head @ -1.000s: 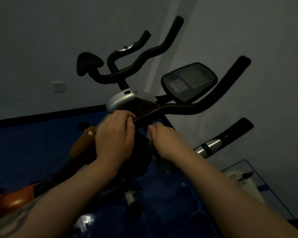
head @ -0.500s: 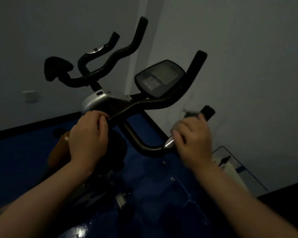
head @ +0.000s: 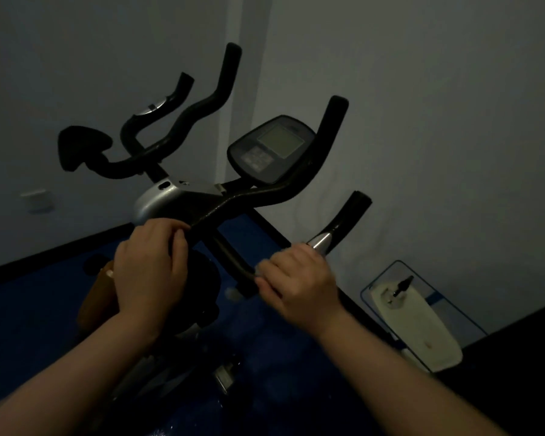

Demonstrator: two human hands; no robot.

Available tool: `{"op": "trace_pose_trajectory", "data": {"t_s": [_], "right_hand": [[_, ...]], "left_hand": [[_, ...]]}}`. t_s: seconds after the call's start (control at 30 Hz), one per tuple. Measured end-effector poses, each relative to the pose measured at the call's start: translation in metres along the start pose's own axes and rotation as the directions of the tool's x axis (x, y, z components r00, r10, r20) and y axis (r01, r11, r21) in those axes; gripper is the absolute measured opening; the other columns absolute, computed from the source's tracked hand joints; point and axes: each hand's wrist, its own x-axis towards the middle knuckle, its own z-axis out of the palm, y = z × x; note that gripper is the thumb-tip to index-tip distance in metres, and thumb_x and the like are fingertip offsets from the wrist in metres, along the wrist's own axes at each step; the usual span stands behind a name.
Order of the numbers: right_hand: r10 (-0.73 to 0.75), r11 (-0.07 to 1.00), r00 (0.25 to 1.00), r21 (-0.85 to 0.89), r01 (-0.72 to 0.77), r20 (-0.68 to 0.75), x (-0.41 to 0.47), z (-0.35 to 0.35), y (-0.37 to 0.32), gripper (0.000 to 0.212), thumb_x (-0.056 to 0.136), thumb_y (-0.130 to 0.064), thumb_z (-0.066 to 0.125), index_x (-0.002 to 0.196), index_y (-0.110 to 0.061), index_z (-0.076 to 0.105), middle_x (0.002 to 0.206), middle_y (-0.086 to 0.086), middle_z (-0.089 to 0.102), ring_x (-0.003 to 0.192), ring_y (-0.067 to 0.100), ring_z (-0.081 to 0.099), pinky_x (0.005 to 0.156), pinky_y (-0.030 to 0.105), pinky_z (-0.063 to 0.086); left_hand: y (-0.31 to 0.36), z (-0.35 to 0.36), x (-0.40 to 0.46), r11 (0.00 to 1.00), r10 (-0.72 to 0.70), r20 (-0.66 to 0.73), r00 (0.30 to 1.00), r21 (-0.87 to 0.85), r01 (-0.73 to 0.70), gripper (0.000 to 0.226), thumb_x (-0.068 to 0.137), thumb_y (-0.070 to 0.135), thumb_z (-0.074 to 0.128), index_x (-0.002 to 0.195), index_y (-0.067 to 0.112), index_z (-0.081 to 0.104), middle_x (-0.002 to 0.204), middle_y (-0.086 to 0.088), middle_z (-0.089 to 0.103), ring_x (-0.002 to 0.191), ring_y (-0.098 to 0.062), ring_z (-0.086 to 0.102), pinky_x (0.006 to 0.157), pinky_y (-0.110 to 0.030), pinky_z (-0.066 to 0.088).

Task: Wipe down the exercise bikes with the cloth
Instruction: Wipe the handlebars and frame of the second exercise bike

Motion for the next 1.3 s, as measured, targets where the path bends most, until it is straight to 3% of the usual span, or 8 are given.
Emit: {"op": "trace_pose_trajectory", "data": {"t_s": [0.3, 0.47, 0.53, 0.7, 0.83, 1.03, 1.2, 1.3], "right_hand": [[-0.453, 0.822, 0.841, -0.227, 0.522, 0.296, 0.052, -0.063, 0.153, 0.026, 0.094, -0.028, 0.05, 0.079, -0.015, 0.067, 0.077, 0.004, 0.064, 0.067, 0.025, 0.06, 0.067, 0.034, 0.051], [0.118, 0.98, 0.992, -0.155, -0.122, -0.036, 0.037, -0.043, 0.128, 0.033, 0.096, -0.024, 0.044, 0.08, -0.01, 0.068, 0.076, 0.008, 0.065, 0.062, 0.026, 0.06, 0.053, 0.029, 0.045], [0.453, 0.885, 0.871, -0.015, -0.464, -0.19, 0.039, -0.038, 0.111, 0.034, 0.094, -0.024, 0.041, 0.08, -0.006, 0.066, 0.071, 0.011, 0.062, 0.058, 0.023, 0.054, 0.052, 0.025, 0.035], [0.936, 0.302, 0.212, 0.329, -0.895, -0.281, 0.034, -0.03, 0.061, 0.038, 0.1, -0.038, 0.033, 0.089, -0.01, 0.057, 0.08, 0.007, 0.062, 0.069, 0.02, 0.057, 0.05, 0.022, 0.031], [0.836, 0.547, 0.493, 0.283, -0.788, -0.242, 0.018, -0.026, -0.001, 0.033, 0.097, -0.037, 0.043, 0.101, -0.008, 0.058, 0.1, 0.008, 0.059, 0.081, 0.0, 0.042, 0.059, 0.006, 0.032], [0.556, 0.827, 0.818, -0.195, -0.527, 0.148, 0.039, 0.0, -0.059, 0.032, 0.092, -0.042, 0.038, 0.086, -0.023, 0.064, 0.083, -0.002, 0.06, 0.083, 0.021, 0.052, 0.087, 0.038, 0.031], [0.369, 0.9, 0.794, 0.029, -0.436, 0.483, 0.038, -0.02, -0.045, 0.041, 0.093, -0.029, 0.034, 0.132, -0.027, 0.043, 0.108, -0.008, 0.053, 0.096, 0.015, 0.05, 0.091, 0.03, 0.032], [0.367, 0.628, 0.645, 0.334, -0.703, 0.67, 0.061, -0.043, -0.008, 0.047, 0.085, -0.024, 0.066, 0.124, -0.035, 0.042, 0.108, -0.011, 0.057, 0.099, 0.008, 0.056, 0.084, 0.021, 0.046]], "left_hand": [[-0.001, -0.002, 0.0, 1.0, 0.01, 0.025, 1.0, -0.009, -0.01, 0.026, 0.09, 0.026, 0.038, 0.092, 0.014, 0.06, 0.084, -0.004, 0.061, 0.075, -0.022, 0.055, 0.066, -0.033, 0.032], [-0.001, -0.002, 0.0, 1.0, -0.007, 0.026, 1.0, -0.006, 0.007, 0.026, 0.09, 0.026, 0.038, 0.09, 0.014, 0.061, 0.084, -0.004, 0.061, 0.075, -0.022, 0.054, 0.066, -0.032, 0.031], [-0.001, -0.002, -0.001, 1.0, -0.009, 0.024, 1.0, -0.005, 0.009, 0.025, 0.09, 0.025, 0.039, 0.09, 0.015, 0.061, 0.083, -0.003, 0.061, 0.075, -0.022, 0.054, 0.066, -0.032, 0.031], [0.0, -0.004, -0.002, 0.999, -0.037, 0.014, 0.999, -0.024, 0.037, 0.024, 0.091, 0.025, 0.04, 0.091, 0.015, 0.062, 0.082, -0.002, 0.061, 0.074, -0.02, 0.053, 0.066, -0.033, 0.032], [0.0, -0.003, -0.001, 0.997, -0.073, 0.001, 0.997, -0.031, 0.073, 0.013, 0.092, 0.018, 0.049, 0.091, 0.016, 0.062, 0.084, -0.001, 0.062, 0.076, -0.02, 0.056, 0.067, -0.032, 0.034], [0.003, -0.005, -0.003, 0.983, -0.17, -0.026, 0.985, -0.071, 0.168, 0.014, 0.093, 0.023, 0.047, 0.092, 0.018, 0.06, 0.086, 0.002, 0.061, 0.078, -0.016, 0.055, 0.07, -0.036, 0.041], [0.002, -0.005, -0.002, 0.974, -0.203, -0.016, 0.979, -0.106, 0.2, 0.01, 0.092, 0.022, 0.05, 0.091, 0.02, 0.061, 0.084, 0.006, 0.061, 0.077, -0.013, 0.054, 0.072, -0.028, 0.033], [0.001, -0.006, -0.002, 0.966, -0.201, -0.011, 0.979, -0.165, 0.197, 0.012, 0.091, 0.024, 0.049, 0.091, 0.021, 0.061, 0.084, 0.008, 0.06, 0.076, -0.01, 0.054, 0.07, -0.026, 0.035]]}}
